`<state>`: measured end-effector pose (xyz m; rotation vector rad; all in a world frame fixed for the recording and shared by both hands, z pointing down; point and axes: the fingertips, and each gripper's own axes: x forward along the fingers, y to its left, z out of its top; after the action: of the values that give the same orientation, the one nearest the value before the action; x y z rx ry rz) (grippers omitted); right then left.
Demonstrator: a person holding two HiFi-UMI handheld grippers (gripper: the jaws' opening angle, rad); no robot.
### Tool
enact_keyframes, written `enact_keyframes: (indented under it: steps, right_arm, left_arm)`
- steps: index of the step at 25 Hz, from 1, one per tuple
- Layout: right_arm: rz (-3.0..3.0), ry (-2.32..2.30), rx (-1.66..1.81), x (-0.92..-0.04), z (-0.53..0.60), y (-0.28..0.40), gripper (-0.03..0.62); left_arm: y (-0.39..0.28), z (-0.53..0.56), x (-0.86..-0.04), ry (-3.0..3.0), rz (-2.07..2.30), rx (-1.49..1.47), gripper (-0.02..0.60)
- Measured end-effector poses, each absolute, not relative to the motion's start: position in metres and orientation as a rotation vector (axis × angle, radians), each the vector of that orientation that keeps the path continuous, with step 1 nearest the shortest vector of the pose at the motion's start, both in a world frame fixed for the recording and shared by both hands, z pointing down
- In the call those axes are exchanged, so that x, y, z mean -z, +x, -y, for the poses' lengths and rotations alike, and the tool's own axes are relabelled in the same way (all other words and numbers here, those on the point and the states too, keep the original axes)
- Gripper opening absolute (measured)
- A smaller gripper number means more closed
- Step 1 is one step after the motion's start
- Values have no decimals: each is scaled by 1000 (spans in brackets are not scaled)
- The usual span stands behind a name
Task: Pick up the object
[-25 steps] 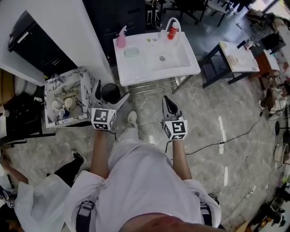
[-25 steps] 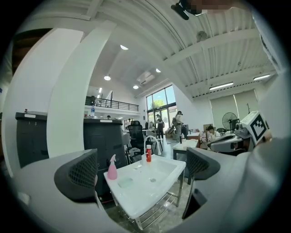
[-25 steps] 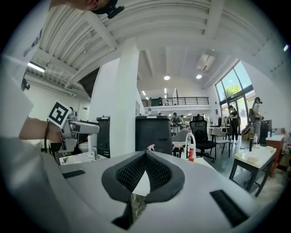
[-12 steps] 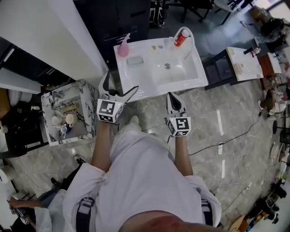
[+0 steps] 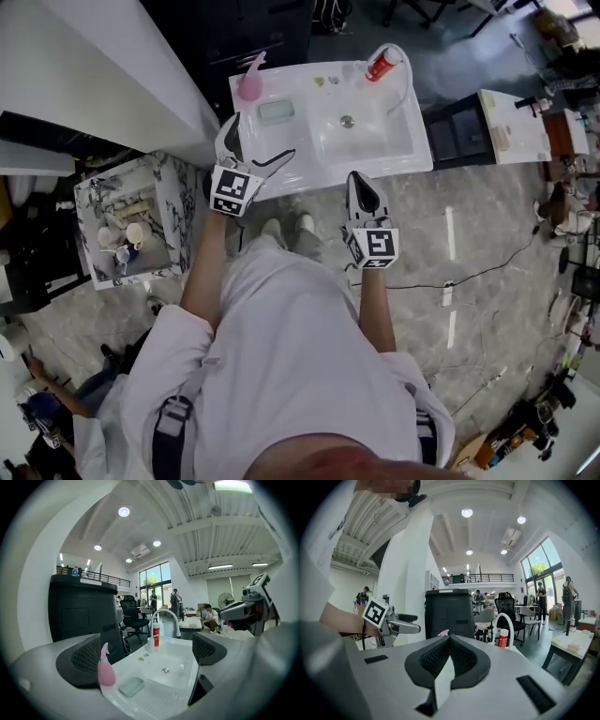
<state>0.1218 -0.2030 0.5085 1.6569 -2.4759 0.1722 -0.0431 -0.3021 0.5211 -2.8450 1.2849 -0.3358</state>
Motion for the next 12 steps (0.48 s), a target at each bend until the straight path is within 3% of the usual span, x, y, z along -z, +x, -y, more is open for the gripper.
enact_keyframes:
  steps: [12]
  right_arm:
    - [2459, 1670, -239, -515, 212, 163, 3]
  left_arm:
    - [-21, 361, -624, -2848, -1254, 690, 590]
